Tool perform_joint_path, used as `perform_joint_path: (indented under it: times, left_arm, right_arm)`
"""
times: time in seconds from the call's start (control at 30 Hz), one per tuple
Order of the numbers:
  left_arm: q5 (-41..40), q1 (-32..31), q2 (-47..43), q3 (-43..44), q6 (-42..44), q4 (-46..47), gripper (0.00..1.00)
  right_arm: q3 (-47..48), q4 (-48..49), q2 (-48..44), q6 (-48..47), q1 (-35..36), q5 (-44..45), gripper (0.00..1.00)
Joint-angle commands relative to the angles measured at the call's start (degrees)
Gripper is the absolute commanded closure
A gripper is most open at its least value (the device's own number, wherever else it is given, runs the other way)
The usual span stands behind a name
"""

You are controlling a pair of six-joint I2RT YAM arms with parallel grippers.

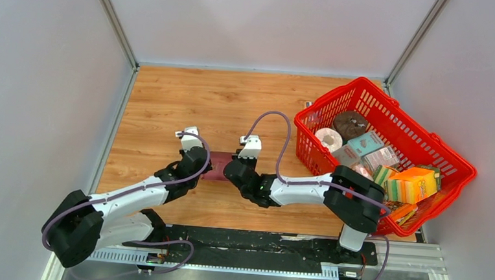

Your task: Fold the paper box

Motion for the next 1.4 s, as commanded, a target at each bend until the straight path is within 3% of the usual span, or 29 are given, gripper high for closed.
perform_joint_path:
  times: [0.0,0.27,0.6,0.67,0.8,0.9,0.97,1.07,1.17,1.23,1.37]
  left_arm:
    - [-0.1,-0.6,-1.8,-3.4,-0.9,0.2,1.00]
    - [1.1,-1.1,-5.0,-9.5,0.2,5.5,1.00]
    - [1.3,-1.2,-6.7,-13.6,0.6,7.8,1.00]
    - [1.3,-1.3,-6.9,-13.8,0.6,7.3,1.00]
    - [0.2,-1.6,-8.3,-13.4,0.9,5.6,1.00]
    - [-0.3,-1.7,-9.2,-13.4,0.8,4.8,1.00]
    - [-0.3,-1.9,-9.7,-13.6,0.6,4.3,1.00]
    - [-0.6,-2.3,-10.6,-13.8,0.3,4.0,1.00]
    - [-0.7,-2.4,-10.7,-13.9,0.4,4.4,1.00]
    - [-0.4,-2.5,-10.4,-13.5,0.6,4.3,1.00]
    - [-0.2,-2.7,-10.0,-13.0,0.8,4.0,1.00]
  right_arm:
    - [-2.1,-0.7,2.0,4.2,1.2,6.5,0.99]
    - [-4.1,-0.4,3.6,7.2,2.9,7.7,0.98]
    - [-6.6,-3.3,3.0,9.0,5.2,8.7,0.89]
    - [-7.2,-5.1,0.9,7.5,5.4,8.7,0.83]
    - [-6.6,-17.1,-4.5,7.0,6.1,8.4,0.54]
    - [-10.0,-22.6,-10.8,5.0,6.9,5.2,0.43]
    - [-13.0,-22.2,-16.9,2.3,7.2,-0.3,0.37]
    - [-18.4,-18.4,-24.5,-4.1,7.0,-11.6,0.12]
    - [-18.3,-17.3,-27.4,-11.6,5.4,-24.8,0.04]
    - [-12.7,-19.2,-26.7,-14.5,2.3,-30.9,0.03]
    - [-1.8,-31.2,-24.7,-7.7,-3.9,-35.4,0.02]
